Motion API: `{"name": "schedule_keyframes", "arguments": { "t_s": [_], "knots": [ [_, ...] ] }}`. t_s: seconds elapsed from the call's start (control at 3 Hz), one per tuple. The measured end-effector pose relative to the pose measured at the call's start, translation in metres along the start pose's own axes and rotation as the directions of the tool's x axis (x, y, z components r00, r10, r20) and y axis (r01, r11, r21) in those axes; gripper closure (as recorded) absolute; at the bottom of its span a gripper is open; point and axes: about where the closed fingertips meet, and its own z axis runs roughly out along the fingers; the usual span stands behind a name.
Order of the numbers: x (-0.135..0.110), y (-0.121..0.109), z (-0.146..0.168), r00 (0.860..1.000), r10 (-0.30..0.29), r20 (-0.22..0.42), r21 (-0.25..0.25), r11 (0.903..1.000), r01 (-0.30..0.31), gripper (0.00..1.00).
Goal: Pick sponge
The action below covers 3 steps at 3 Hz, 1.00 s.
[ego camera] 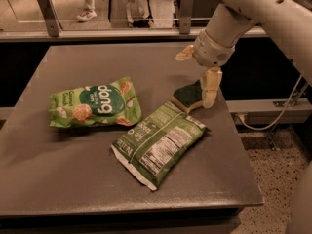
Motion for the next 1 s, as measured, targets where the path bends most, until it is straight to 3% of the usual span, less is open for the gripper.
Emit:
{"name": "schedule_keyframes", "arguments": {
  "t_s": [0.67,1.0],
  "knots": [
    [-0.0005,-0.0034,0.0049,1.000,-0.001,0.003,0.005,1.0000,0.001,0.41],
    [-0.0013,-0.0058,0.0083,1.000,-0.003,0.005,0.008,1.0000,0.002,0.73]
  ]
}}
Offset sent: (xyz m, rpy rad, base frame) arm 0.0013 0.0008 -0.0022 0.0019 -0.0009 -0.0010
